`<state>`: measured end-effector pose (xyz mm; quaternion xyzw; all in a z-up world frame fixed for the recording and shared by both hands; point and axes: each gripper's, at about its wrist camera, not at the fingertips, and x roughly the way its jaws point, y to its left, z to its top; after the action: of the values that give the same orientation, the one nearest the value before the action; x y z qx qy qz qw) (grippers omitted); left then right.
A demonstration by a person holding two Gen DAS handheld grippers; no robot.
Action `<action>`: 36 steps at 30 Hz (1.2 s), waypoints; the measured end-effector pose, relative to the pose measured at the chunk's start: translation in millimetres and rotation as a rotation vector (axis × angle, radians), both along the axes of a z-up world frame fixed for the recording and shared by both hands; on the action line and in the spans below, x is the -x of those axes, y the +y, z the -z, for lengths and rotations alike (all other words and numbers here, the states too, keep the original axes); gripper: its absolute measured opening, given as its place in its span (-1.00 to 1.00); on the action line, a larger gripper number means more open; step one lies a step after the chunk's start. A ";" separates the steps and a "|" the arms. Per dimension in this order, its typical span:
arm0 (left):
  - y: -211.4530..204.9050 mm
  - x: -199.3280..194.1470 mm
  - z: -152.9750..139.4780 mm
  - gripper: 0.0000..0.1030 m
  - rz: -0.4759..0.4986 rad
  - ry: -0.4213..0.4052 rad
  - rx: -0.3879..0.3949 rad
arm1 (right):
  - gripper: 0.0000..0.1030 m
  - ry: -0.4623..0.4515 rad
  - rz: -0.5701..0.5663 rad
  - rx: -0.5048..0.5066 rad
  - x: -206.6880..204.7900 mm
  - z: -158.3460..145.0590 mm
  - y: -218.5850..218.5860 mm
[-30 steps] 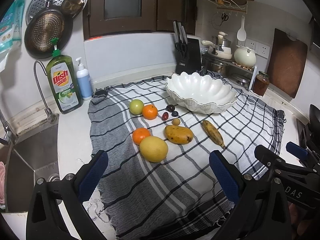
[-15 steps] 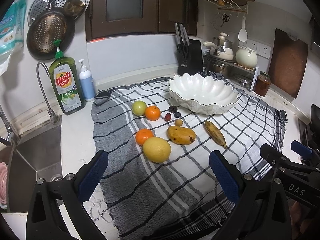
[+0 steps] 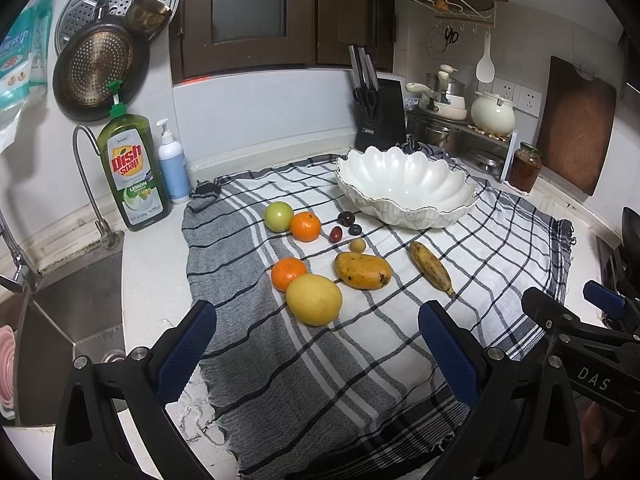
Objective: Organize fruits
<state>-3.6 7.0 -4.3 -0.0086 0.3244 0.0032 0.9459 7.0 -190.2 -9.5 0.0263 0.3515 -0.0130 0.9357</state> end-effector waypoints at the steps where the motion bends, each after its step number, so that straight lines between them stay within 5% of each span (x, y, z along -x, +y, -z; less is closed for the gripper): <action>1: -1.3 0.8 -0.9 0.99 0.000 -0.001 -0.002 | 0.97 -0.001 0.002 -0.001 2.6 -2.2 -3.7; 36: -3.0 -0.4 -1.1 1.00 0.000 0.001 -0.008 | 0.97 0.002 0.004 0.004 0.6 -1.3 -4.7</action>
<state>-3.1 4.0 -3.2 -0.0048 0.3247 0.0043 0.9458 6.5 -194.9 -8.2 0.0249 0.3522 -0.0155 0.9355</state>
